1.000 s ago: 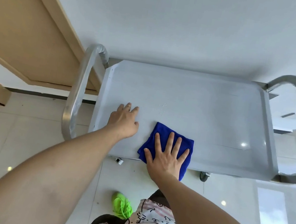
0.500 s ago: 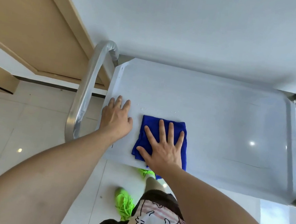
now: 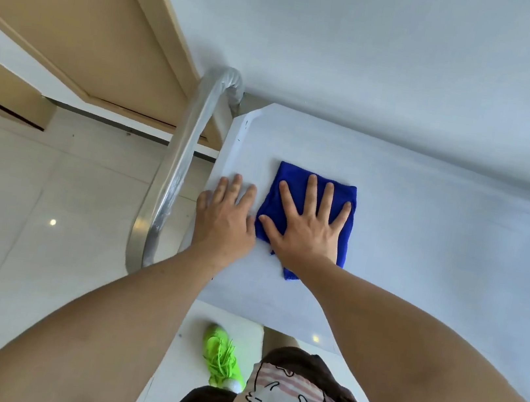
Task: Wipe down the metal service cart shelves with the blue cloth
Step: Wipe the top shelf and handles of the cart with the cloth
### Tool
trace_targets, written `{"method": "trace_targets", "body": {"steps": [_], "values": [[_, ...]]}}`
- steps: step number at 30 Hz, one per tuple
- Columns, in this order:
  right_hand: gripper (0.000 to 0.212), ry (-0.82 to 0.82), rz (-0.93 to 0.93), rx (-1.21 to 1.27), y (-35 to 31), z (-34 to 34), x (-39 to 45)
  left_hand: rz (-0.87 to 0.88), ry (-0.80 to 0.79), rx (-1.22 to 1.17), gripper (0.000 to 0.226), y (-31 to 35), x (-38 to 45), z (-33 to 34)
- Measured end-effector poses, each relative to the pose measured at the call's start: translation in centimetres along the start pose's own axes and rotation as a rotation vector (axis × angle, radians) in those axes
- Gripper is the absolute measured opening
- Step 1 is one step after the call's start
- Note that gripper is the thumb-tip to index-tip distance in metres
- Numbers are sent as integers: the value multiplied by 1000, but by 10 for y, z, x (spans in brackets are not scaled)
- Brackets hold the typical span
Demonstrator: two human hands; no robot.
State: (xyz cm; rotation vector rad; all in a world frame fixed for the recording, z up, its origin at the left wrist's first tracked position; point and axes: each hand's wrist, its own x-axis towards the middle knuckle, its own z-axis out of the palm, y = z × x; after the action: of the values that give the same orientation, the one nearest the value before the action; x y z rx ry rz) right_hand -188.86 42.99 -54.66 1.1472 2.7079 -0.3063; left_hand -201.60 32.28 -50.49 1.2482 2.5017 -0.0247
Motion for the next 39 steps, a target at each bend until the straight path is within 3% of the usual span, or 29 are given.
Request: {"method": "trace_targets", "body": {"steps": [8, 13, 23, 28, 33, 39], "values": [[81, 10, -23, -29, -21, -16, 67, 18, 78, -115, 54, -17, -4, 6], [82, 11, -18, -24, -50, -24, 104, -112, 135, -237, 62, -22, -14, 12], [77, 32, -108, -60, -75, -29, 130, -107, 125, -233, 64, -19, -17, 17], [76, 20, -103, -70, -77, -27, 130, -134, 89, -180, 52, -14, -44, 15], [75, 12, -97, -59, -85, -25, 118, -45, 105, -145, 48, -18, -105, 34], [74, -3, -150, -34, -104, -5, 49, 13, 125, -172, 45, -29, -143, 44]]}}
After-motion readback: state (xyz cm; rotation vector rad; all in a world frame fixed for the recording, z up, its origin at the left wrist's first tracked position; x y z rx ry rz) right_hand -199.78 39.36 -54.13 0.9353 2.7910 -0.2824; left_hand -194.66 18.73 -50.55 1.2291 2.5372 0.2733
